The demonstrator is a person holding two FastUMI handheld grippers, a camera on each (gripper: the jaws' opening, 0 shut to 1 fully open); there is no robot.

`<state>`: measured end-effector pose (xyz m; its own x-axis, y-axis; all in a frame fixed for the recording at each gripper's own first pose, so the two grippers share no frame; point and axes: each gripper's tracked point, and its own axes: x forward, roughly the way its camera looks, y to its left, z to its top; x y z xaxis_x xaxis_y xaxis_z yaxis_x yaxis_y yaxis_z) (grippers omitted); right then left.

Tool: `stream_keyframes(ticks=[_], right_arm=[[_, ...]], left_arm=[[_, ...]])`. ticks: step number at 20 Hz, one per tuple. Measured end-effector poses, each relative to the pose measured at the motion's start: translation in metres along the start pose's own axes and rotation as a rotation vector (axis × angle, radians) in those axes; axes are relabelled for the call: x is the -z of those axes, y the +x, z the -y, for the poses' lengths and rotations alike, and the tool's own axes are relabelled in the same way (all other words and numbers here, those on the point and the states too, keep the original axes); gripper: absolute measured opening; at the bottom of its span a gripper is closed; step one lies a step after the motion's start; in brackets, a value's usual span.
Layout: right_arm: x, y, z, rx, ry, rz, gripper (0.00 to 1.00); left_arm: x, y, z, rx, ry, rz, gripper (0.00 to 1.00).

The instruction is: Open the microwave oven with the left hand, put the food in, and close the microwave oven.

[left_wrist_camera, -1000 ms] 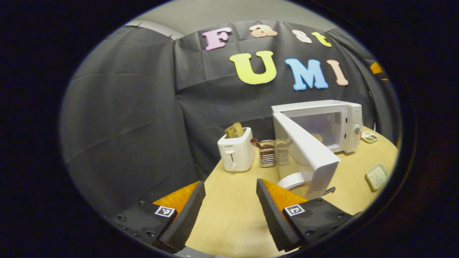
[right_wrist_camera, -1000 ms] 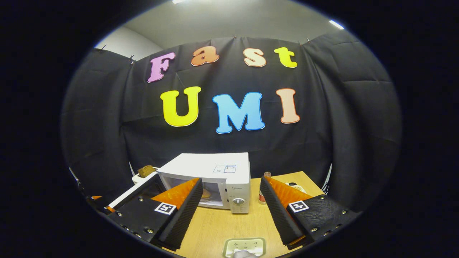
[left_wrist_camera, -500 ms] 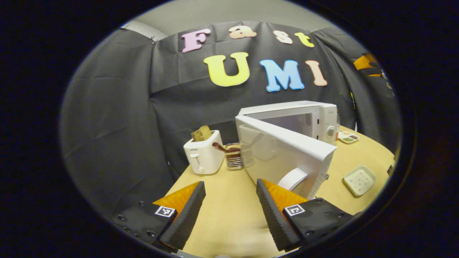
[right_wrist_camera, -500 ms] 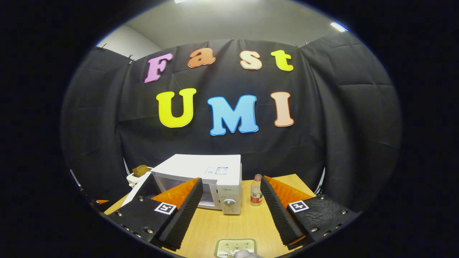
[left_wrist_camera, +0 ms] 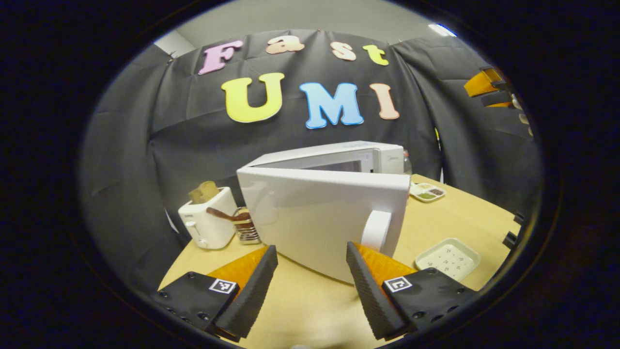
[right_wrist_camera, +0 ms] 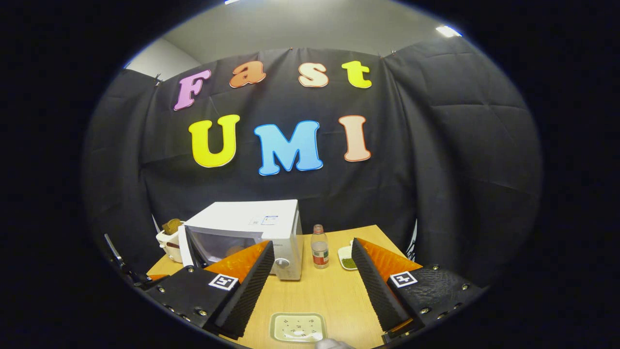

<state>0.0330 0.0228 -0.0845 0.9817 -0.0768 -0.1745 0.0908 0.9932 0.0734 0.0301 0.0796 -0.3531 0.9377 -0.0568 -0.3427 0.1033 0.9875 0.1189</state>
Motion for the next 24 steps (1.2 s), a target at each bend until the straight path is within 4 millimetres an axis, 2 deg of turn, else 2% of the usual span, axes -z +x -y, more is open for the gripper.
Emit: stream_keyframes(ticks=[5,8,14,19,24], right_arm=[[0.008,-0.003,0.034,0.066,0.019,-0.029,0.98],[0.012,-0.001,0.05,0.097,0.017,-0.041,0.98],[0.007,0.004,0.06,0.111,0.016,-0.057,0.98],[0.002,0.001,0.066,0.123,0.035,-0.059,0.98],[0.011,-0.001,0.074,0.136,0.038,-0.089,0.98]], left_arm=[[-0.009,0.032,0.04,0.075,0.021,0.005,0.97],[-0.013,0.056,0.052,0.091,0.028,0.007,0.96],[-0.03,0.094,0.069,0.114,0.043,0.037,0.96],[-0.043,0.134,0.08,0.11,0.024,0.048,0.95],[-0.057,0.168,0.089,0.09,0.022,0.056,0.96]])
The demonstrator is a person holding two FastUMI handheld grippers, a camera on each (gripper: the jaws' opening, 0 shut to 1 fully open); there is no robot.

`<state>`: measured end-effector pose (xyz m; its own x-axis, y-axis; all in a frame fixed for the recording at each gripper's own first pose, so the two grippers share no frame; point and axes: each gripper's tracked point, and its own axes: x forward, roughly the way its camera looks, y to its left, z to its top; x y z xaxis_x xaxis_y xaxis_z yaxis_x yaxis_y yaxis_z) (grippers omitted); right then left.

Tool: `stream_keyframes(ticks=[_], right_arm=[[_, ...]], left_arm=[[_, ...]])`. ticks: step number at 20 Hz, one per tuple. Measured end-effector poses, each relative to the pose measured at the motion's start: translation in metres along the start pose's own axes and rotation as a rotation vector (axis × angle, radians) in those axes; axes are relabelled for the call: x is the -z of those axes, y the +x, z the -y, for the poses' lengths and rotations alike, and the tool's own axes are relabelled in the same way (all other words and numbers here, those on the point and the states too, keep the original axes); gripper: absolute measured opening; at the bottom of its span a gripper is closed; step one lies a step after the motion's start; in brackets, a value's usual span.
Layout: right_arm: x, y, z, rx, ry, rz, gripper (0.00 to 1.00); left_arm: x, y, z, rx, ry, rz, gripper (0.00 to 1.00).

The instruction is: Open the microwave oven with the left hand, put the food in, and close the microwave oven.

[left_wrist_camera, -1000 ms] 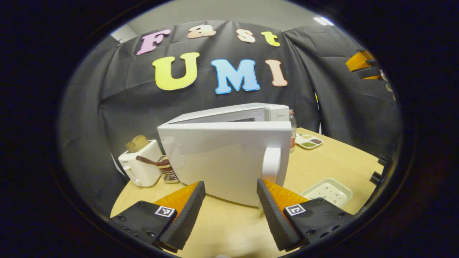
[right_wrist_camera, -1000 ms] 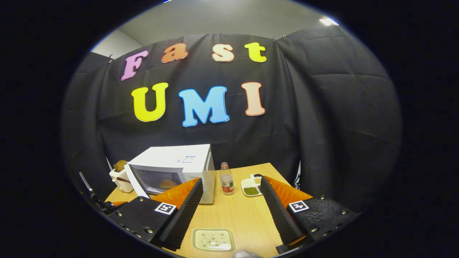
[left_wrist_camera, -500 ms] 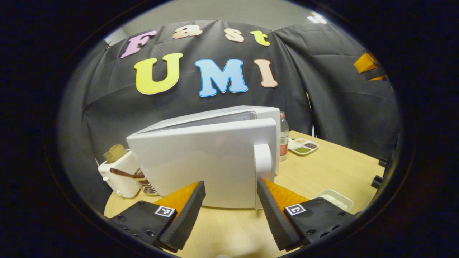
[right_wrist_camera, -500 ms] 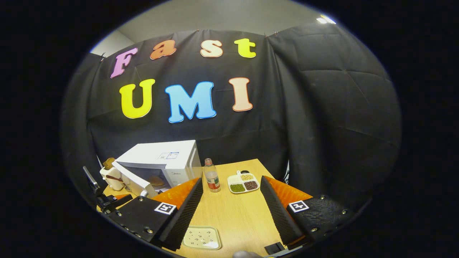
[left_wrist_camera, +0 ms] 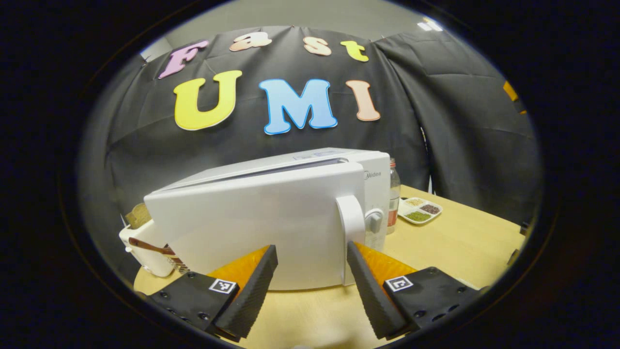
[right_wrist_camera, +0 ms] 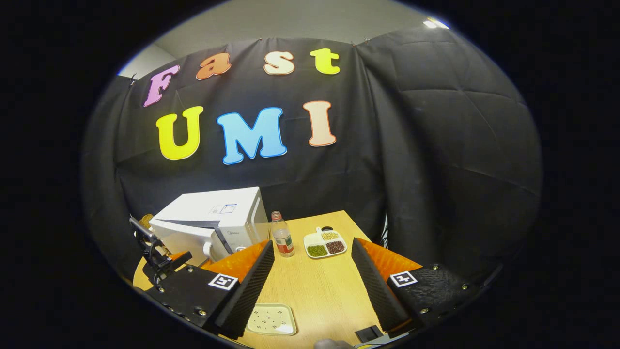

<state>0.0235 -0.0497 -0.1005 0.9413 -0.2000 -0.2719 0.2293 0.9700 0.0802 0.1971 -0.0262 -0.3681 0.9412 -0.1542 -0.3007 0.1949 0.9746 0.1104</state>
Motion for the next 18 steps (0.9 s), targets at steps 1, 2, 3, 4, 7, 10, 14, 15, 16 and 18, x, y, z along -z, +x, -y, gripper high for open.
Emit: stream_keyframes(ticks=[1,2,3,4,7,10,14,15,16,18], right_arm=[[0.002,0.0,0.002,0.003,0.0,-0.005,0.98],[0.003,-0.001,0.004,0.005,0.002,-0.006,0.98],[0.003,-0.001,0.007,0.005,0.007,-0.01,0.98],[0.005,-0.002,0.008,0.007,0.011,-0.013,0.98],[0.006,-0.005,0.017,0.015,0.024,-0.012,0.98],[0.01,-0.007,0.025,0.027,0.03,-0.019,0.98],[0.015,-0.012,0.027,0.028,0.027,-0.027,0.98],[0.014,-0.012,0.026,0.023,0.027,-0.025,0.98],[0.015,-0.012,0.022,0.016,0.028,-0.028,0.98],[0.019,-0.014,0.017,0.0,0.025,-0.034,0.98]], left_arm=[[-0.004,0.005,0.001,-0.007,0.005,0.007,0.95],[-0.007,0.01,-0.001,-0.016,0.004,0.013,0.95],[-0.01,0.014,-0.001,-0.017,0.002,0.013,0.95],[-0.011,0.019,-0.001,-0.025,0.002,0.014,0.95],[-0.013,0.02,0.0,-0.026,-0.011,0.011,0.98],[-0.013,0.02,-0.001,-0.042,-0.008,0.007,1.0],[-0.017,0.031,-0.005,-0.067,0.027,0.001,0.97],[-0.011,0.036,0.008,-0.044,0.004,-0.013,0.98],[-0.011,0.034,0.012,-0.05,-0.005,-0.019,0.98],[-0.014,0.029,0.016,-0.051,0.041,-0.021,0.98]])
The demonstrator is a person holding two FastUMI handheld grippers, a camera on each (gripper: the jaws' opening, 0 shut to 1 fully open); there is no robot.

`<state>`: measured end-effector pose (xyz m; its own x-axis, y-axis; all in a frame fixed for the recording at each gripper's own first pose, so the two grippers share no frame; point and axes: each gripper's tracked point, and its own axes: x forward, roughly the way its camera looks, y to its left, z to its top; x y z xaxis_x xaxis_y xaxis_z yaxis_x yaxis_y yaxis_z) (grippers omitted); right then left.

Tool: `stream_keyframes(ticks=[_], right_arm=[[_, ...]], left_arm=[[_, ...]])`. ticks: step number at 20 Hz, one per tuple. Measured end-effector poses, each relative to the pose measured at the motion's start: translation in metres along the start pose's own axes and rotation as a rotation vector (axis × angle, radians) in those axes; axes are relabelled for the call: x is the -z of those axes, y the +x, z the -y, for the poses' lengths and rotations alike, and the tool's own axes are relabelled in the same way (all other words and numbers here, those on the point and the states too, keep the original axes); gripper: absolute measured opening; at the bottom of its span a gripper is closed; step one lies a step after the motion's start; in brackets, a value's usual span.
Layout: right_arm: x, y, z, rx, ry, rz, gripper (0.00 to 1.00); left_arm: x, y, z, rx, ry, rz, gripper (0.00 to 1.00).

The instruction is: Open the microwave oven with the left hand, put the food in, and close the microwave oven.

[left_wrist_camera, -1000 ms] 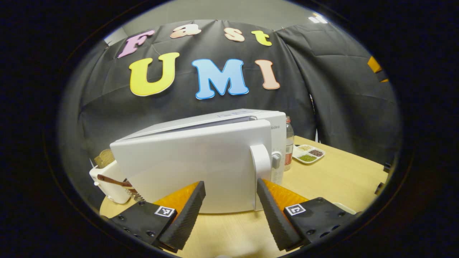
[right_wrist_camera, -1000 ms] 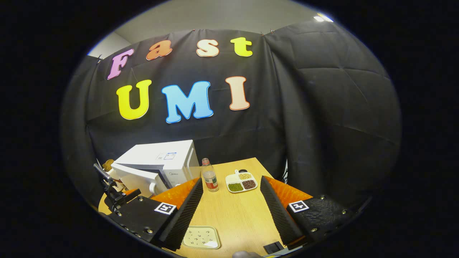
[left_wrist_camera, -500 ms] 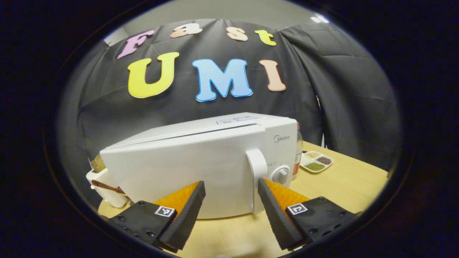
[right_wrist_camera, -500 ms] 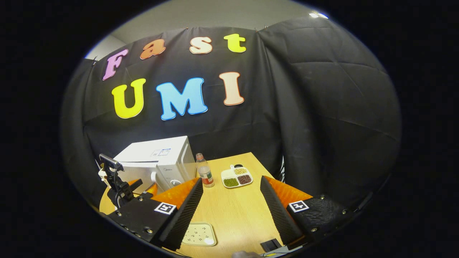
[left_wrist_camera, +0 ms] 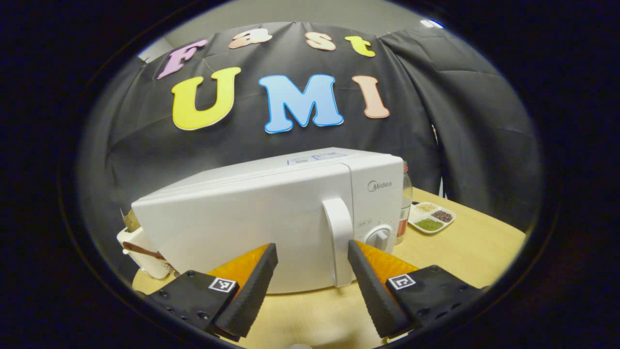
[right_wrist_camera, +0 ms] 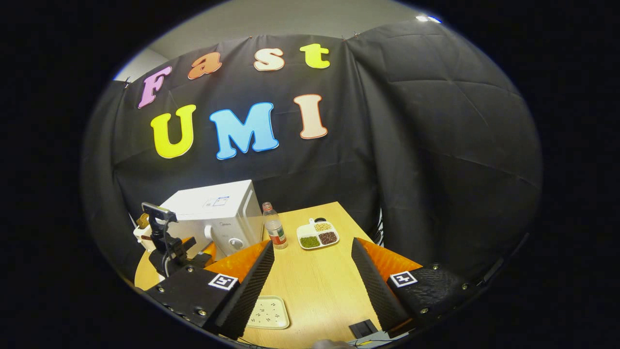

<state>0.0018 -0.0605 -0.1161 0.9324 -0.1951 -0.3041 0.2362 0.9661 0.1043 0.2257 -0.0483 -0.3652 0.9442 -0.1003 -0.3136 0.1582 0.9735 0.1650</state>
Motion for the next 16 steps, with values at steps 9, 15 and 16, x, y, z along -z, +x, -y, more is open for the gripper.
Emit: stream_keyframes(ticks=[9,15,16], right_arm=[[-0.001,0.0,-0.041,-0.112,-0.034,0.033,0.98],[-0.029,-0.012,-0.061,-0.192,-0.045,0.102,0.98],[-0.036,-0.014,-0.061,-0.197,-0.049,0.12,0.98]], left_arm=[[-0.052,-0.118,-0.014,-0.01,-0.117,0.011,1.0],[-0.139,-0.229,-0.086,-0.133,-0.127,0.124,0.96],[-0.155,-0.245,-0.095,-0.145,-0.14,0.145,0.94]])
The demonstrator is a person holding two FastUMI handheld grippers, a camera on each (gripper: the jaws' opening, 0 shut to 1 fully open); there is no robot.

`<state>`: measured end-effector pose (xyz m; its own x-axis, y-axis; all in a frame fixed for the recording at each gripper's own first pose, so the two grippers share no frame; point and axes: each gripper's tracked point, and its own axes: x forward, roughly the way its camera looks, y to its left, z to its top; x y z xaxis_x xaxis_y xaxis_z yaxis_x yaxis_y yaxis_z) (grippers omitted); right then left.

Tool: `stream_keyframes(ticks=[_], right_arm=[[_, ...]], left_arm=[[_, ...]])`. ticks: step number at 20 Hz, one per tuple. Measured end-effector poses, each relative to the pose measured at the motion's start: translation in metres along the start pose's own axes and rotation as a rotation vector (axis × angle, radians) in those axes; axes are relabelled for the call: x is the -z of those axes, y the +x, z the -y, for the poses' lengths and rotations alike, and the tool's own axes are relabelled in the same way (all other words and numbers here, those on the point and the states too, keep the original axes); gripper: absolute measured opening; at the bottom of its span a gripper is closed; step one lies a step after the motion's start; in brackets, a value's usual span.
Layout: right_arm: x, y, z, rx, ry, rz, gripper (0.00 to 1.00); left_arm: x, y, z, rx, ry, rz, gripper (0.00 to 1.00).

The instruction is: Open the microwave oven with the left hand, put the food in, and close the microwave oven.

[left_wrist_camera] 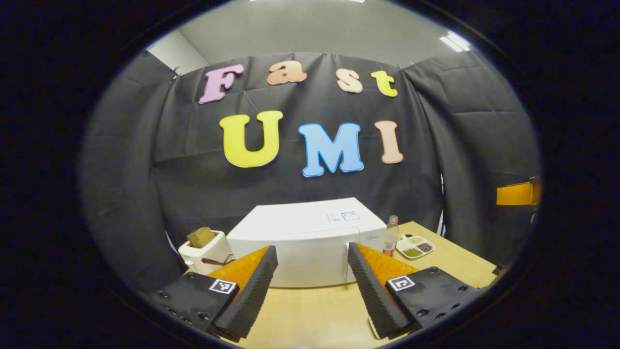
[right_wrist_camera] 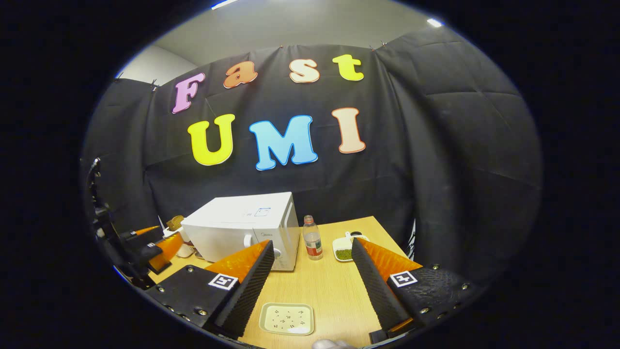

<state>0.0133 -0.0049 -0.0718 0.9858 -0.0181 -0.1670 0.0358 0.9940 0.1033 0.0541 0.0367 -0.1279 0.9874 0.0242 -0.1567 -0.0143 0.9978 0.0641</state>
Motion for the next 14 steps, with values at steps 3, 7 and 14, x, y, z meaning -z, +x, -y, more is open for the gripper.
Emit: stream_keyframes(ticks=[3,7,14], right_arm=[[-0.026,-0.003,0.001,0.002,-0.025,0.061,0.98],[-0.064,-0.015,0.004,0.022,-0.057,0.153,0.98],[-0.069,-0.03,-0.006,0.011,-0.056,0.157,0.98]], left_arm=[[-0.046,-0.035,-0.017,-0.023,-0.027,0.062,1.0],[-0.084,-0.07,-0.037,-0.08,0.014,0.103,0.99],[-0.092,-0.103,-0.048,-0.131,-0.022,0.126,0.99]])
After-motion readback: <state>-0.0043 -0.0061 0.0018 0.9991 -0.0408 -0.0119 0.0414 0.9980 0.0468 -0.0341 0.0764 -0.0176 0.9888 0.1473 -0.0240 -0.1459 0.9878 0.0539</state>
